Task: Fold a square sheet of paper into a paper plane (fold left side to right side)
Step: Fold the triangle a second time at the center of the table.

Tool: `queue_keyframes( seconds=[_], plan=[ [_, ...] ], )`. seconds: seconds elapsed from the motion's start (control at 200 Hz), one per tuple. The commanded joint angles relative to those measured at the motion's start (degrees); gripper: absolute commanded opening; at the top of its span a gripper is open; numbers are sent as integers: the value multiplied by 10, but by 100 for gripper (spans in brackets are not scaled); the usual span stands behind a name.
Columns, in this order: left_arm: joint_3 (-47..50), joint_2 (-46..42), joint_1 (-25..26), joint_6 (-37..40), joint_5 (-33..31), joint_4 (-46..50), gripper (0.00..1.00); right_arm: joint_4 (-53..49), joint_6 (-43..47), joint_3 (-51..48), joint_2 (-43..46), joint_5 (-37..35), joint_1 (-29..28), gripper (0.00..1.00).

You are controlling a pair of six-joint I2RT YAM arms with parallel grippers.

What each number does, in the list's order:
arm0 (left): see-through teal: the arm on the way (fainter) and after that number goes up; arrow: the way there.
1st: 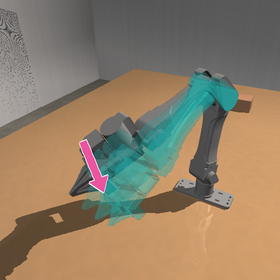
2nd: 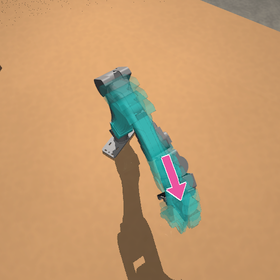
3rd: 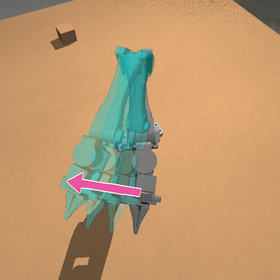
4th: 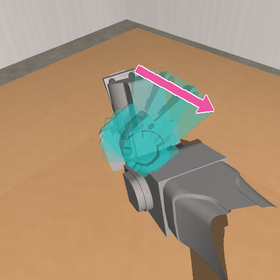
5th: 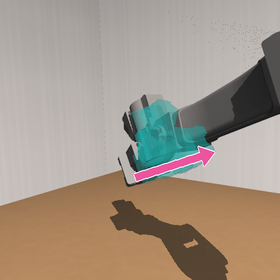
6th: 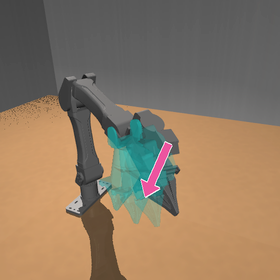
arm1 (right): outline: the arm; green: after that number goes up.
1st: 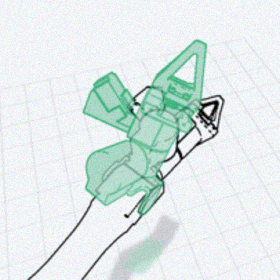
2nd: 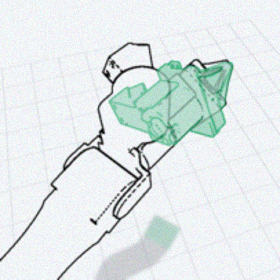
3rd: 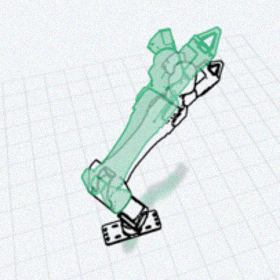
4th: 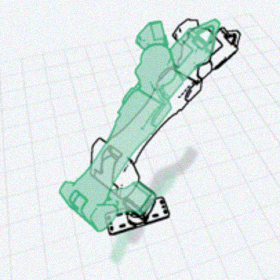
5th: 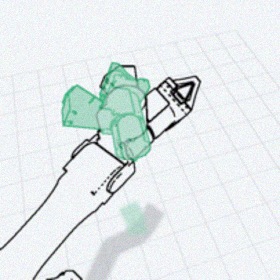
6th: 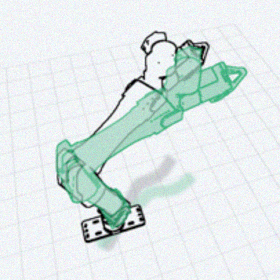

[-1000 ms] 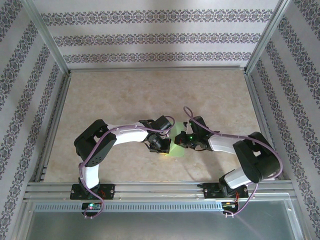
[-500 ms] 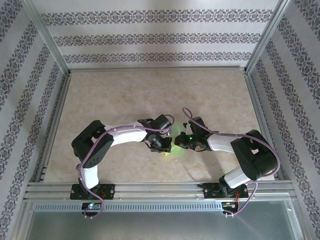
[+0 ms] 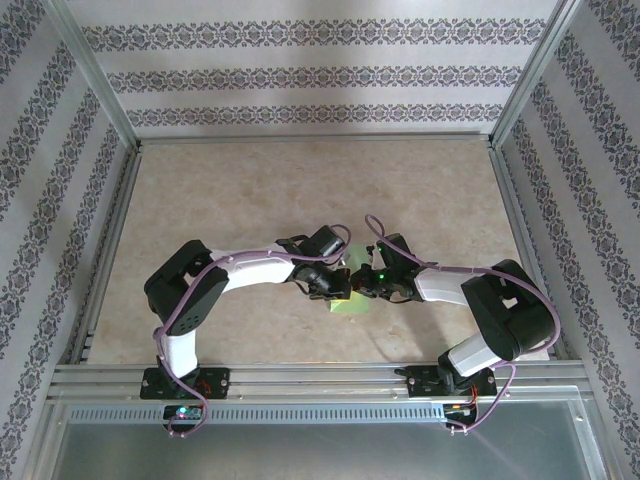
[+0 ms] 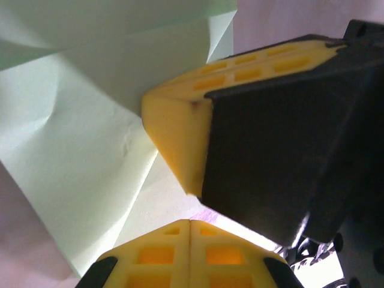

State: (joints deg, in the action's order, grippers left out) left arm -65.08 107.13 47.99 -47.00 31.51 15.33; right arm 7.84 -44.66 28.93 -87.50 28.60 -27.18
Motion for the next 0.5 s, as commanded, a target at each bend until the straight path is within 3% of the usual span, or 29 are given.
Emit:
queue_keyframes(
  seconds=[0.0,0.495],
  plan=[
    [-4,20,-4,-12,7,-25,0,-27,8,-19,-14,-23,-5,0],
    [11,46,-15,-30,-7,-63,0,-27,7,-20,-15,-21,-5,0]
  ],
)
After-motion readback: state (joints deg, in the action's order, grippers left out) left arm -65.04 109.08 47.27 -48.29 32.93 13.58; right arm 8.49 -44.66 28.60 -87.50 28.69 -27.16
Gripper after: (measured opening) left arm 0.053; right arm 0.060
